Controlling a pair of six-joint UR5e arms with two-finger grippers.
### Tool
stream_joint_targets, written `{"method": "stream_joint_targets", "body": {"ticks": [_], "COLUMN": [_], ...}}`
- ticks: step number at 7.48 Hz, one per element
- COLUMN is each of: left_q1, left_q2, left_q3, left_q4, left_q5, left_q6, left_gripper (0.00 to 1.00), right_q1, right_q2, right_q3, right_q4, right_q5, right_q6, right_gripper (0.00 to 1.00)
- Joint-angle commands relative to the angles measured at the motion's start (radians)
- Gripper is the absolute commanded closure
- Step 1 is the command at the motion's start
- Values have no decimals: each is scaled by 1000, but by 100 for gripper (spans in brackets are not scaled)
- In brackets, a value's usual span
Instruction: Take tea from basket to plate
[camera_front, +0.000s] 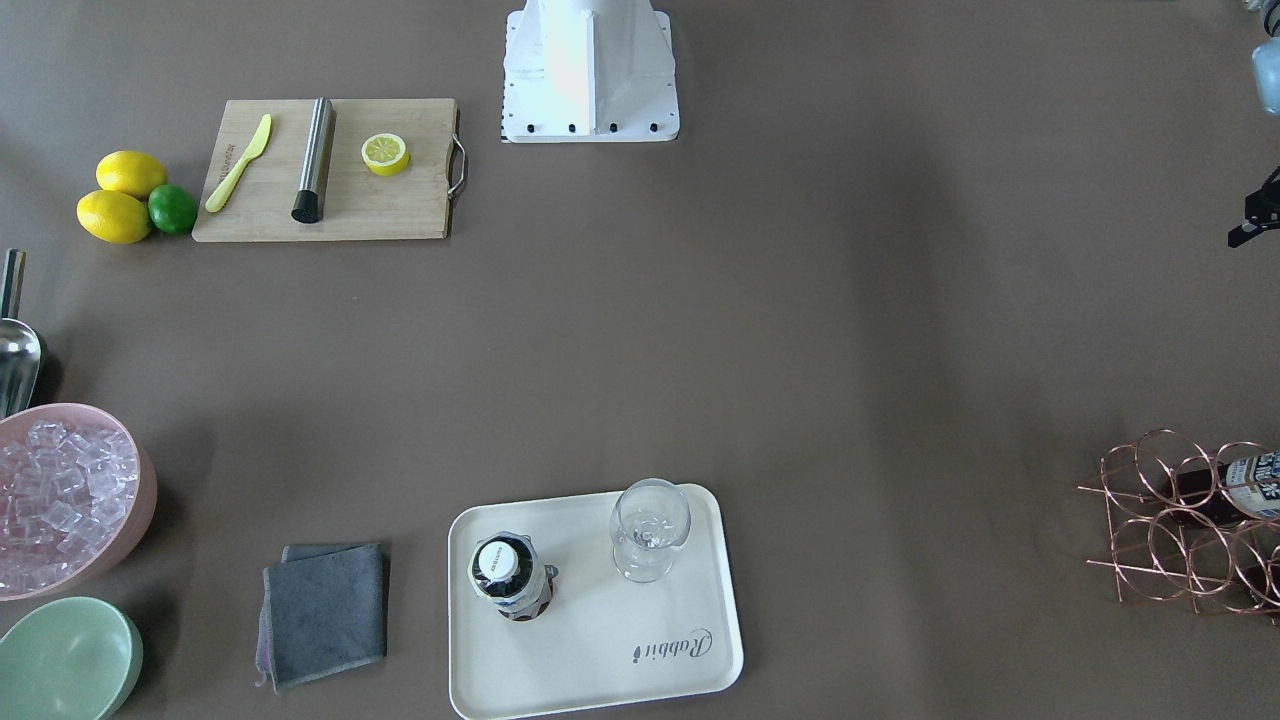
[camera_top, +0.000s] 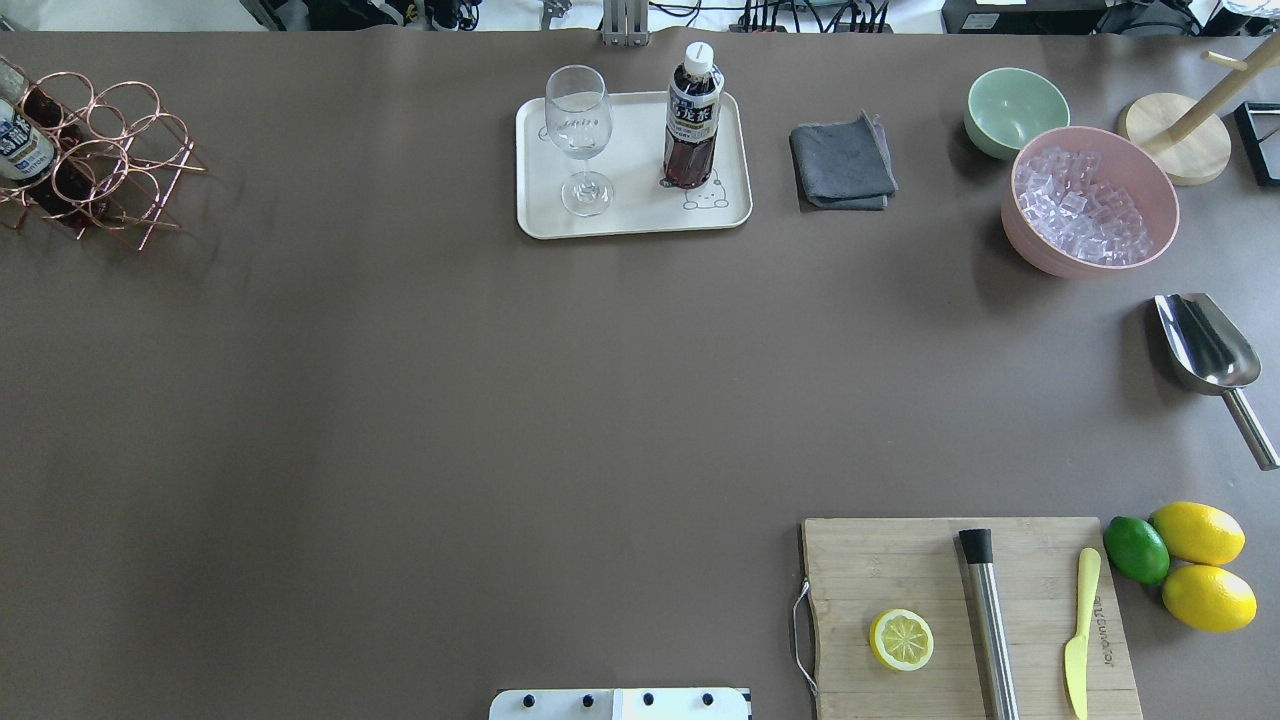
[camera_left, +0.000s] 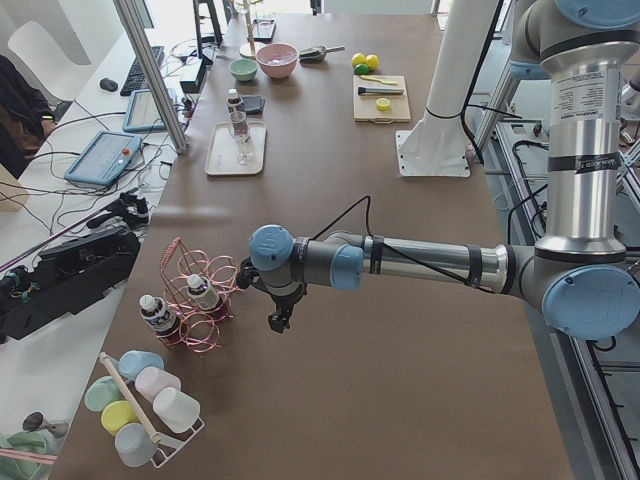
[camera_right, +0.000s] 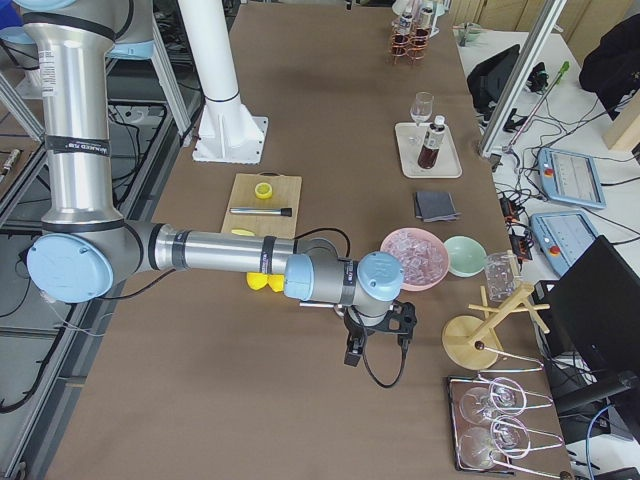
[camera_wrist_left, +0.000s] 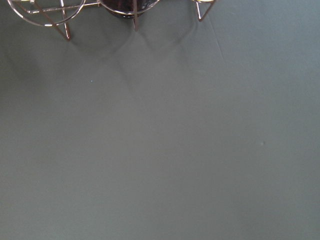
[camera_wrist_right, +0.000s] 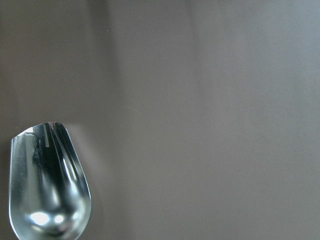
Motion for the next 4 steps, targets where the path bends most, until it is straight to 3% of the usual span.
{"method": "stream_joint_targets", "body": {"ticks": [1,2,4], "left_q1": [18,31,31], "left_q2": [-138,-139,-122], "left_q3": [-89,-139,-160], "left_q4": [346,376,367], "left_q5": [1,97,109], "left_q6": [-247,-247,-191], "left_gripper": [1,1,1], "right_q1": [-6,-9,-12], "right_q2": [4,4,-4], "right_q3": [-7,-7,-13], "right_q4": [43,43,43], "right_q5": [-1,-3,-4], "right_q6": [-15,-17,-15], "right_gripper": [0,0,0]}}
